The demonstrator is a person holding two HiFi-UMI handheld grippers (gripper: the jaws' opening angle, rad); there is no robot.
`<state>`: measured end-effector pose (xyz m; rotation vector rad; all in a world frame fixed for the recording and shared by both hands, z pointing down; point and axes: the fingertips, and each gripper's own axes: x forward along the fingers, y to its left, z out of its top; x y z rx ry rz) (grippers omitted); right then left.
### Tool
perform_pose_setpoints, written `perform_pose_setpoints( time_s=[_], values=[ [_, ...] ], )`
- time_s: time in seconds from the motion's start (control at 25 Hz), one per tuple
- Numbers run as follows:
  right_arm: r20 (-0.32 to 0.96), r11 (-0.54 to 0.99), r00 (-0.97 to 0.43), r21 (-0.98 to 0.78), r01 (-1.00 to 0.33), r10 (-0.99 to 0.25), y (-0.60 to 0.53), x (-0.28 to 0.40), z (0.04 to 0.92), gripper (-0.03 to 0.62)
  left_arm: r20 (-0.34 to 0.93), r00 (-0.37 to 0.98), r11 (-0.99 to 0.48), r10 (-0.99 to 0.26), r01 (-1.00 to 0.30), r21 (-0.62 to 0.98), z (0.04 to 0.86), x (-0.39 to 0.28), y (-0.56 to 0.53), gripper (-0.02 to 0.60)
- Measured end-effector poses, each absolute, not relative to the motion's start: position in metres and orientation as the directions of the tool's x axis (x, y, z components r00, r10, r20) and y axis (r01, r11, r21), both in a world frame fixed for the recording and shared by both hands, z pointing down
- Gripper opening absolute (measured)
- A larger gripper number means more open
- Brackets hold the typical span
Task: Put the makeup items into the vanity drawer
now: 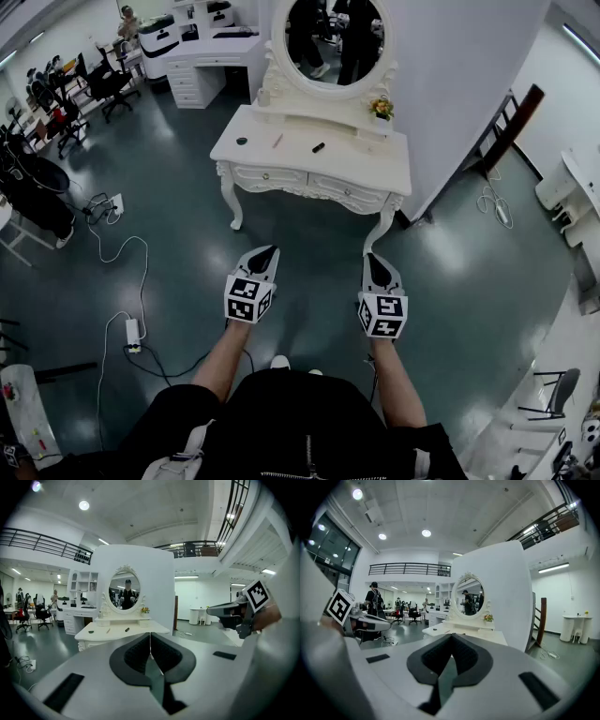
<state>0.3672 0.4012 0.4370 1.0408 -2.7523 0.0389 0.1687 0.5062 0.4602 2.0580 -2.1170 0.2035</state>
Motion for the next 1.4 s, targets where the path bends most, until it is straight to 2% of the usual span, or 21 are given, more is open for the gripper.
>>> perform_pose_setpoints(
  time_s=[0.16, 0.88, 1.4],
  values=[
    [0.182, 0.75, -0.737, 0.001, -0.661, -0.65, 0.404, 0.362, 0.438, 0.005, 0.231, -0.024, 0.031, -0.973, -0.999, 0.028, 0.463, 0.162, 0.509, 0.023],
    [0.161, 0.759, -0.748, 0.018, -0.651, -0.644, 0.422, 0.302, 0.455, 0.006, 0.239, 0.001, 0.014, -0.971, -0.998, 0.06, 0.483, 0.107, 0.526, 0.021],
    [0.165, 0.758, -0.75, -0.019, -0.652, -0.641, 0.32, 0.247, 0.459, 0.006, 0.258, 0.005, 0.018, -0.966, -0.996, 0.085, 0.494, 0.056, 0.433, 0.021]
  ],
)
